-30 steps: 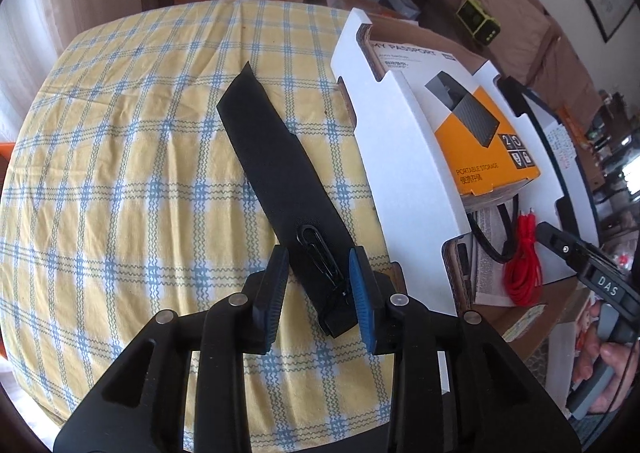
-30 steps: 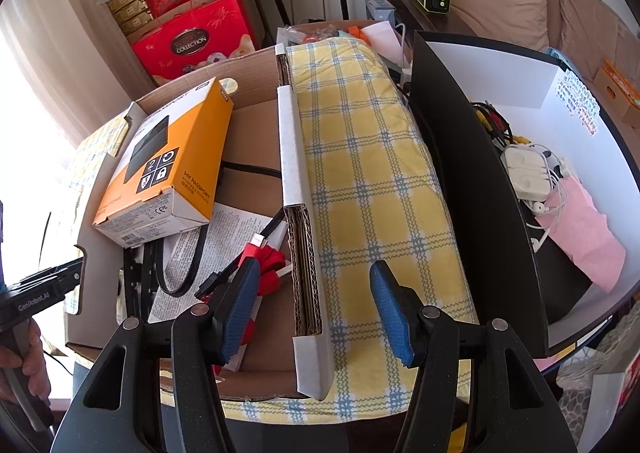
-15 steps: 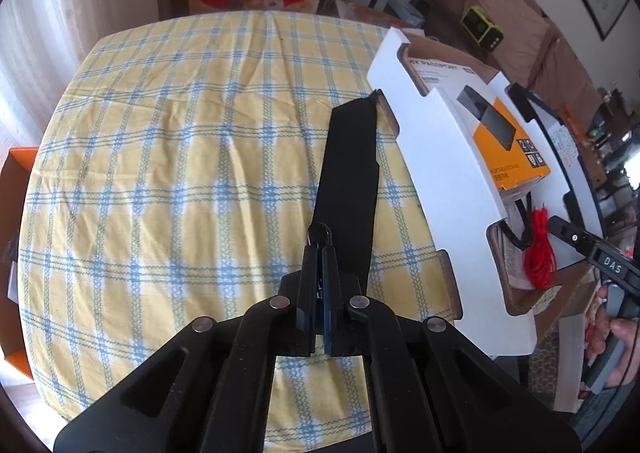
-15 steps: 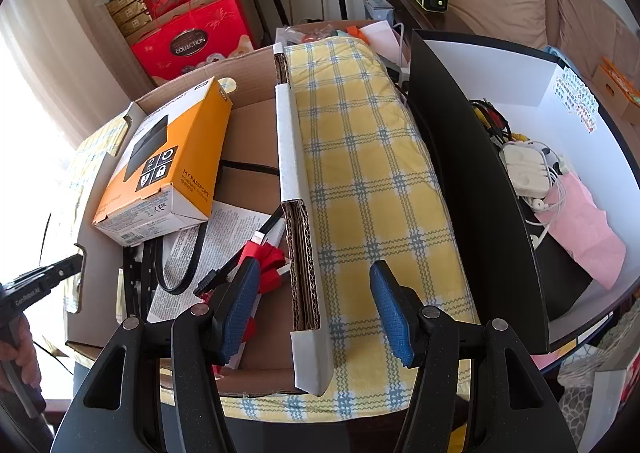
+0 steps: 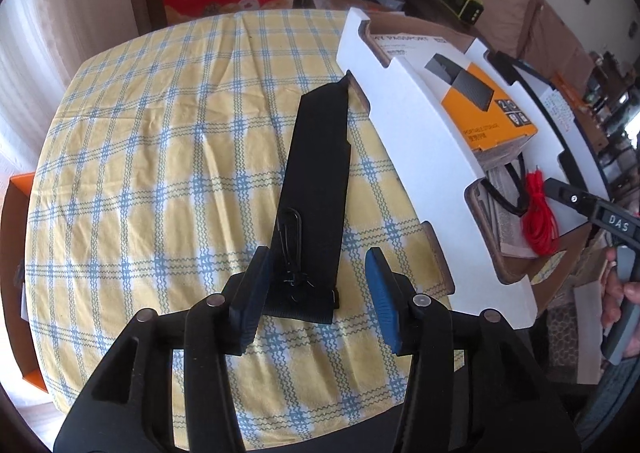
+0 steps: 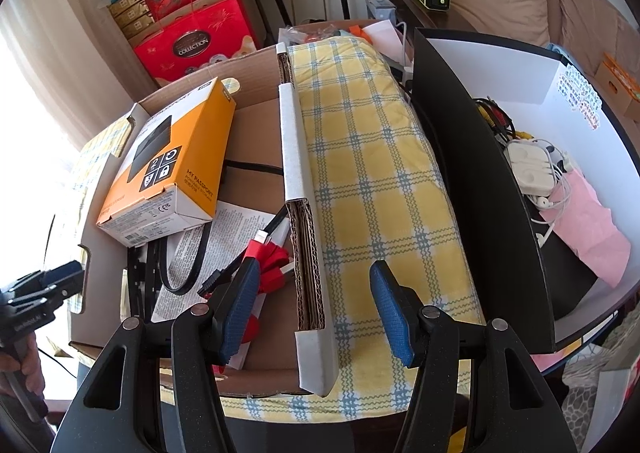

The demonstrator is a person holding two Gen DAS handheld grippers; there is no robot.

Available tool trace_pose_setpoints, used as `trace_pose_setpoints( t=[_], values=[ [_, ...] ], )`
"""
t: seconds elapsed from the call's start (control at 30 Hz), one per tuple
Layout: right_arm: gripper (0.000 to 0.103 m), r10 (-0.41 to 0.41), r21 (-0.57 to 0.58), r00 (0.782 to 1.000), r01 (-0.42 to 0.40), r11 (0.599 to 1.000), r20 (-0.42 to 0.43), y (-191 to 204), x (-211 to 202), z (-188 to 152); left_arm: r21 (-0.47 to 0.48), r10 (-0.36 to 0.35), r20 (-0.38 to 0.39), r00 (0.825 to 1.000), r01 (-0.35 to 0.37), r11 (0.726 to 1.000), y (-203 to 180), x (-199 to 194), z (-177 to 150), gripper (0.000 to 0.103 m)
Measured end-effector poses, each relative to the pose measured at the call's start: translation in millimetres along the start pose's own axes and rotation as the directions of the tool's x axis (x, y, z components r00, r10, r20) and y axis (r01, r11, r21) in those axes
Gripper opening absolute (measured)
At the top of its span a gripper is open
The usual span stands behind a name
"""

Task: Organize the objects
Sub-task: 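Close the left tool on the black strap near its metal clip, then lift the black strap with the left tool and carry it into the cardboard box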

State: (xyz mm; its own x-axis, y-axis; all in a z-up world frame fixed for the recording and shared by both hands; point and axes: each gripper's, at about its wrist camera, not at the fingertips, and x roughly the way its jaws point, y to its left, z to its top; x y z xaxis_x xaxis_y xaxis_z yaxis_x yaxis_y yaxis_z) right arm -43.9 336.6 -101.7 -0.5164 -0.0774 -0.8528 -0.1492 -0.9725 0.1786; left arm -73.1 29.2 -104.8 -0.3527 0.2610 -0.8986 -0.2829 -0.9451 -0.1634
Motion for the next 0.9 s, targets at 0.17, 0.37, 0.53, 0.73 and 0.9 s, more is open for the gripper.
trace_pose_setpoints(
  t=[0.17,0.37,0.53,0.73,0.9],
  values=[
    [0.059,0.004,0.005,1.0,-0.004,1.0,-0.001,-1.2,0.1,-0.7,0.036,0.081,0.031,0.996,-0.082,0.996,-6.4,2.7,-3.6,0.03],
    [0.059,0.009,0.004,1.0,-0.009,1.0,-0.002,-0.7,0.1,-1.3,-0.005,0.009,0.06,0.998,-0.009,1.0,-0.3,-4.7,-3.6,0.009],
    [0.059,0.008,-0.001,1.0,-0.008,1.0,-0.001,0.7,-0.1,-2.6,-0.06,-0.074,0.099,0.992,0.08,0.995,10.5,-21.9,-1.4,0.003],
    [0.045,0.045,0.002,0.999,-0.045,0.999,-0.003,0.8,0.3,-3.4,-0.1,-0.13,0.149,0.98,0.146,0.984,20.5,-47.3,10.2,0.003],
    [0.041,0.05,-0.007,0.999,-0.05,0.999,-0.004,3.2,-1.0,-3.2,-0.104,-0.201,0.208,0.957,0.226,0.969,15.6,-76.7,25.9,0.003]
  ],
)
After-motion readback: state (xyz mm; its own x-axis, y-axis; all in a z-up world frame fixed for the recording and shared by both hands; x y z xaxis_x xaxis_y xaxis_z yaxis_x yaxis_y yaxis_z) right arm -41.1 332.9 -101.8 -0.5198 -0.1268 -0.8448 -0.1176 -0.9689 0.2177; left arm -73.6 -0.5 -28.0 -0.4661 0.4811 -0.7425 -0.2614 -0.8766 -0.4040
